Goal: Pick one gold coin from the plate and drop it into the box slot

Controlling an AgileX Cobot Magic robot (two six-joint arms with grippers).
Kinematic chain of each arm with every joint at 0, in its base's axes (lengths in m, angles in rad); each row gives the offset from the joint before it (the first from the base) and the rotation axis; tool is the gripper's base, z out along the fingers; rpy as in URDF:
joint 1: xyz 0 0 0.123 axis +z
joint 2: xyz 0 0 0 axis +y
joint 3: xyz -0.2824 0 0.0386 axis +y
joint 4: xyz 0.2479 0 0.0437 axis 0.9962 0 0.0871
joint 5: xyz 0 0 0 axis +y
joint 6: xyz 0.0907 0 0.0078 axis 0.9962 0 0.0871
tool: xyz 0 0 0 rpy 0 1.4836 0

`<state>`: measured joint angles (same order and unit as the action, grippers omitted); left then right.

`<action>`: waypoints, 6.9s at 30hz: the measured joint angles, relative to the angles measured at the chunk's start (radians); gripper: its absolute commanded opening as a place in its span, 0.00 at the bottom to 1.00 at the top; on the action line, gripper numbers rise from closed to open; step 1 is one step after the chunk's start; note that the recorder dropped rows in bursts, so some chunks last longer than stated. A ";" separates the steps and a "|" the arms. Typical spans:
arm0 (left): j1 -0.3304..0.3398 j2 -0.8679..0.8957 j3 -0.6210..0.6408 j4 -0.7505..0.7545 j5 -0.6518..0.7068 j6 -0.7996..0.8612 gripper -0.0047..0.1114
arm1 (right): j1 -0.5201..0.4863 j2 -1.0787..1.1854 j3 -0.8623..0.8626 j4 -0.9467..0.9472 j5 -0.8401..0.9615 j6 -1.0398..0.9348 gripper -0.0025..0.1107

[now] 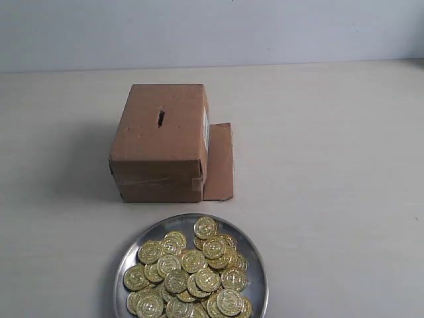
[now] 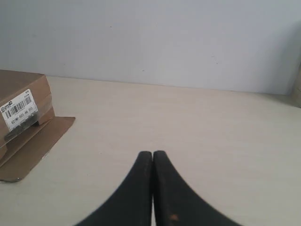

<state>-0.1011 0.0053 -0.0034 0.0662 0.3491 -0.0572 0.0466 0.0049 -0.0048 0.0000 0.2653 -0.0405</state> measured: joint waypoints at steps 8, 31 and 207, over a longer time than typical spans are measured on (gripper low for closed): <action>0.000 0.000 0.000 0.000 0.003 0.000 0.04 | 0.000 0.000 0.000 0.000 0.000 0.000 0.02; 0.000 0.000 0.000 0.000 0.013 0.000 0.04 | 0.000 0.000 0.000 0.000 0.000 0.000 0.02; -0.143 0.049 0.004 0.261 -0.334 -0.677 0.04 | 0.755 1.739 -0.847 0.184 0.390 -0.664 0.52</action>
<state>-0.2444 0.0545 0.0004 0.3276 0.0154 -0.7345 0.8012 1.7439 -0.8517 0.1840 0.6553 -0.7042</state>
